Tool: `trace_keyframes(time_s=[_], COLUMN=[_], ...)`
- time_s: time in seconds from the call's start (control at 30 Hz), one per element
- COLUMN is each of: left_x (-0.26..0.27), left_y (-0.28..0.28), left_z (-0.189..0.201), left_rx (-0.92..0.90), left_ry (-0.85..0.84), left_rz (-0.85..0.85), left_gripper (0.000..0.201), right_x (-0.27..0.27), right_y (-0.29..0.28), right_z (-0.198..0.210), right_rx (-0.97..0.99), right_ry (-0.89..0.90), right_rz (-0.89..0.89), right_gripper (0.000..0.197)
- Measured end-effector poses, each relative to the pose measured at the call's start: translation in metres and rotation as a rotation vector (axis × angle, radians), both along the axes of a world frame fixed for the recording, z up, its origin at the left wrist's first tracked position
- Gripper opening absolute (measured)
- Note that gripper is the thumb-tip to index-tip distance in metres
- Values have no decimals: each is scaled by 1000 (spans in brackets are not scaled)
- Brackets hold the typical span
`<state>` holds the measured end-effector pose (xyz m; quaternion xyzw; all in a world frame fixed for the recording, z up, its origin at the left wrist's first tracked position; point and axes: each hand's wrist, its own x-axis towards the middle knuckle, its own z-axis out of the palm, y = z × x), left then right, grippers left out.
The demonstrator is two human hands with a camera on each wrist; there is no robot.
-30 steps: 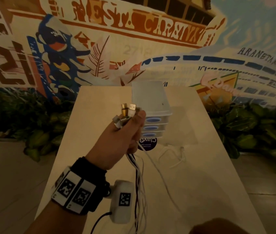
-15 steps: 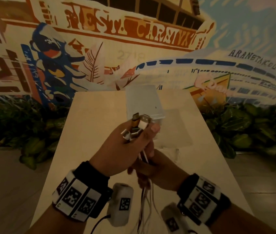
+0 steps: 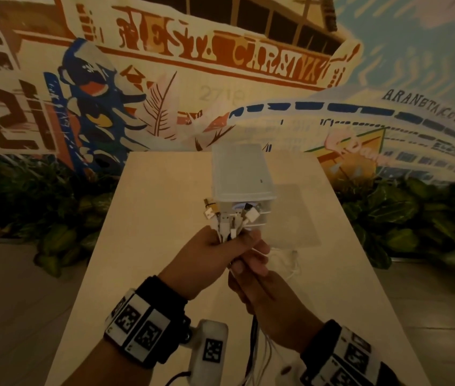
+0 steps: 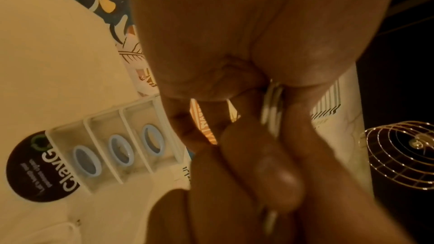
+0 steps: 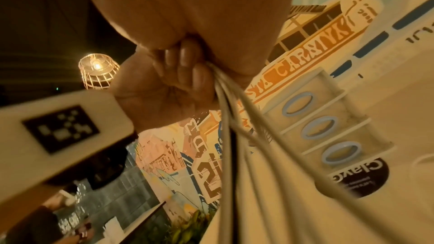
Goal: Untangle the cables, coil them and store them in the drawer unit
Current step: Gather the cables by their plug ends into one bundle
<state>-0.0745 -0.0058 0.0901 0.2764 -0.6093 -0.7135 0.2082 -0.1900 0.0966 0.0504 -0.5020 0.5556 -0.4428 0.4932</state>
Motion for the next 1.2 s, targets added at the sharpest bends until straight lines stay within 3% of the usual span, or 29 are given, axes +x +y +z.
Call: trace_keyframes(time_s=[0.07,0.13,0.17,0.2,0.27,0.33,0.4,0.47,0.63,0.83,0.97,1.07,1.2], left_x=[-3,-5,-6,-6,-5,-5,-8,-13,-16,-12,-13,-12,-11], left_y=[3,5,5,4,4,5,8,12,8,5,7,9,10], left_z=[0,-1,-2,-1,1,4,4,3,-3,-10,-9,-5,1], left_rx=[-19,-80,-139,-188,-200,-191,-202,-149,-83,-41,-3,-42,-49], left_ry=[2,-2,-6,-11,-7,-4,6,50,41,26,81,45,18], left_rz=[2,39,63,70,55,19,-16,-47,-11,-11,-10,-44,-109], left_gripper=[34,31,29,27,28,29,27,25,32,16,19,8,30], right_x=[-9,-26,-37,-48,-69,-73,-65,-52,-31,-31,-34,-44,-64], right_y=[4,8,10,12,8,1,-11,-22,-37,-48,-51,-52,-52], right_z=[-2,1,5,11,26,45,63,77,83,73,74,88,109], right_rx=[26,58,62,52,-34,-86,-81,-99,-247,-279,-350,-360,-300], right_ry=[94,340,430,473,390,180,14,-1,97,415,623,756,810], right_rz=[29,42,2,-62,-165,-118,-24,-9,-49,-20,83,188,329], right_gripper=[54,33,20,19,40,56,62,59,43,28,29,32,35])
